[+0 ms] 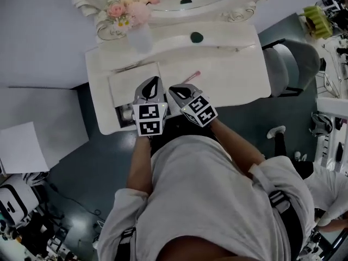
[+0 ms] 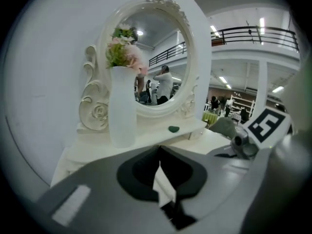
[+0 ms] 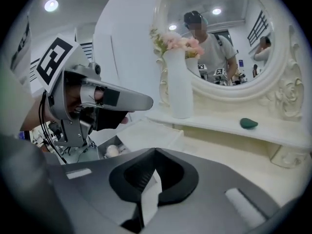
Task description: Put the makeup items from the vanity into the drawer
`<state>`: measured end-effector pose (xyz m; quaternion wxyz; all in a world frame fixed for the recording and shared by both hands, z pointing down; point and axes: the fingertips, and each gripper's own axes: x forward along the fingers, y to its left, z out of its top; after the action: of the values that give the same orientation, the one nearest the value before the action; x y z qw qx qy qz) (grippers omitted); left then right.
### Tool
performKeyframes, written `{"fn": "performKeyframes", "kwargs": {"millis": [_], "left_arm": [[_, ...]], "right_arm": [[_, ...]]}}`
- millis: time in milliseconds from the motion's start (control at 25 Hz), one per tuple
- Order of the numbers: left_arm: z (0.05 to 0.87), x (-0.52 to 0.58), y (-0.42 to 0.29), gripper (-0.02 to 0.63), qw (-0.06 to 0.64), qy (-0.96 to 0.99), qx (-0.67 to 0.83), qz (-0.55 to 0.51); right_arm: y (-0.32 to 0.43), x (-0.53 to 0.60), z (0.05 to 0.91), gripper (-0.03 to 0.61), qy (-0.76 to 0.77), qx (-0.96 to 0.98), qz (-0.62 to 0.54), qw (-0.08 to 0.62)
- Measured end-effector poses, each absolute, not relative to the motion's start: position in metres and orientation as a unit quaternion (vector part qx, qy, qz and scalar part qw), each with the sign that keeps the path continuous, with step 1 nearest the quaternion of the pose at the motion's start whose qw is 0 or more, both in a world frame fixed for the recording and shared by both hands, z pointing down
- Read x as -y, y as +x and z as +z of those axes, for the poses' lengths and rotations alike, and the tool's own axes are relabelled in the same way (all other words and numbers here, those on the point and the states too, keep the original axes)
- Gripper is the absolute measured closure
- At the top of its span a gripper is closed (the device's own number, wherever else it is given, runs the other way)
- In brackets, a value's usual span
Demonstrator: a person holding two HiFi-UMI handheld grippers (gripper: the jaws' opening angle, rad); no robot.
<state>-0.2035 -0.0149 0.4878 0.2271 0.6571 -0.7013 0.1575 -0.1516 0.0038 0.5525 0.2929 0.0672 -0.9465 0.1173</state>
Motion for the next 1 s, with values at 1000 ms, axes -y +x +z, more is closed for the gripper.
{"fn": "performKeyframes", "kwargs": {"millis": [1000], "left_arm": [[0.497, 0.178, -0.078, 0.611, 0.060, 0.710, 0.572, 0.406]], "right_arm": [[0.001, 0.139, 0.512, 0.580, 0.197, 0.947, 0.160, 0.196]]}}
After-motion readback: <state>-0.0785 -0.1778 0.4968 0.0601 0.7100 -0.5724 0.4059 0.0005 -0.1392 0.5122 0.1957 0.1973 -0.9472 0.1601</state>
